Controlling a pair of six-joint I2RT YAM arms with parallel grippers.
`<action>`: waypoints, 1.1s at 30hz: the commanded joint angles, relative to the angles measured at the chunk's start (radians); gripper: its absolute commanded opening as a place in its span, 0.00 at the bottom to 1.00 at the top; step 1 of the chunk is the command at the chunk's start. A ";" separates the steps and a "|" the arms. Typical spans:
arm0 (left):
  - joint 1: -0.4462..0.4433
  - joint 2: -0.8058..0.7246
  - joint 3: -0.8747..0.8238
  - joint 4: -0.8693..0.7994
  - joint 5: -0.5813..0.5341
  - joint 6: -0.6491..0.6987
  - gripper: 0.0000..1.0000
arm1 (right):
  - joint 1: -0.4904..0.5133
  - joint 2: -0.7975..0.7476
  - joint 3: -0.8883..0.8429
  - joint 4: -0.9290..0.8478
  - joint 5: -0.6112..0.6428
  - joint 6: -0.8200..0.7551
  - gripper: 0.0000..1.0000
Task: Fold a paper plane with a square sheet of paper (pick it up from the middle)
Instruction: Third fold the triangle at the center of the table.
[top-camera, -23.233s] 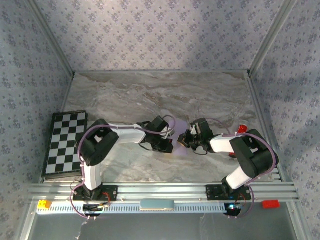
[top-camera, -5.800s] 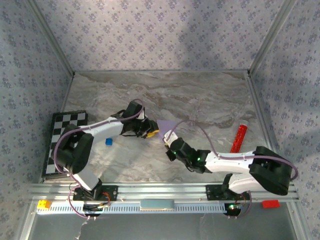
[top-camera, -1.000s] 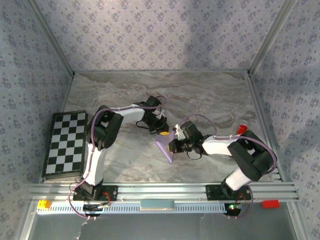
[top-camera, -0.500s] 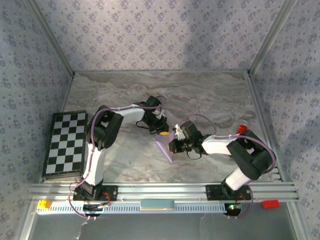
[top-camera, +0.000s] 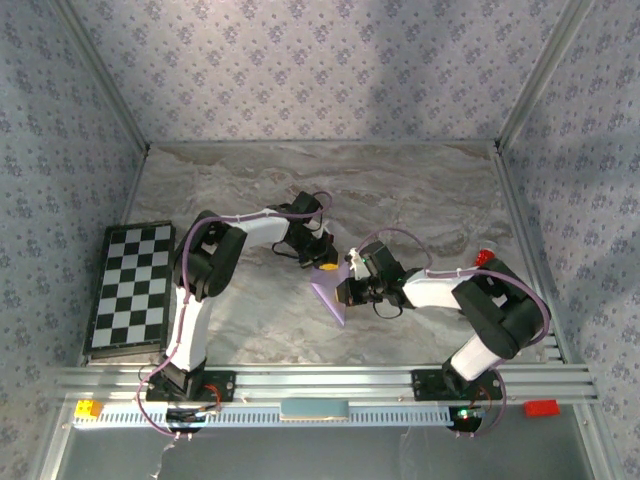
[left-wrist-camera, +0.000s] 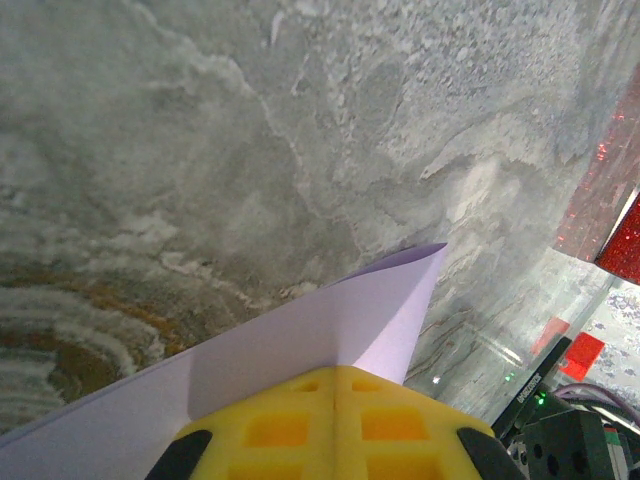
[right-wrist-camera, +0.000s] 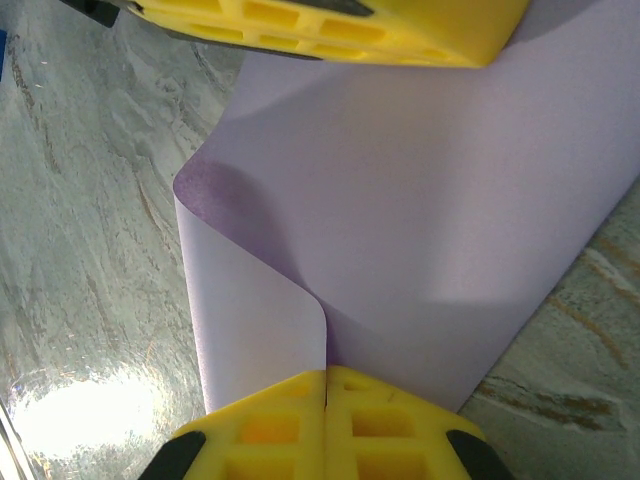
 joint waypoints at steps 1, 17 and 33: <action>-0.012 0.017 -0.029 -0.036 -0.057 -0.006 0.00 | -0.005 0.025 0.014 -0.025 0.010 -0.013 0.00; -0.007 -0.043 0.023 -0.026 -0.092 -0.034 0.14 | 0.007 0.040 -0.005 -0.022 0.029 -0.007 0.00; 0.049 -0.378 -0.197 0.102 -0.195 -0.148 0.20 | 0.008 0.041 -0.009 -0.018 0.029 -0.010 0.00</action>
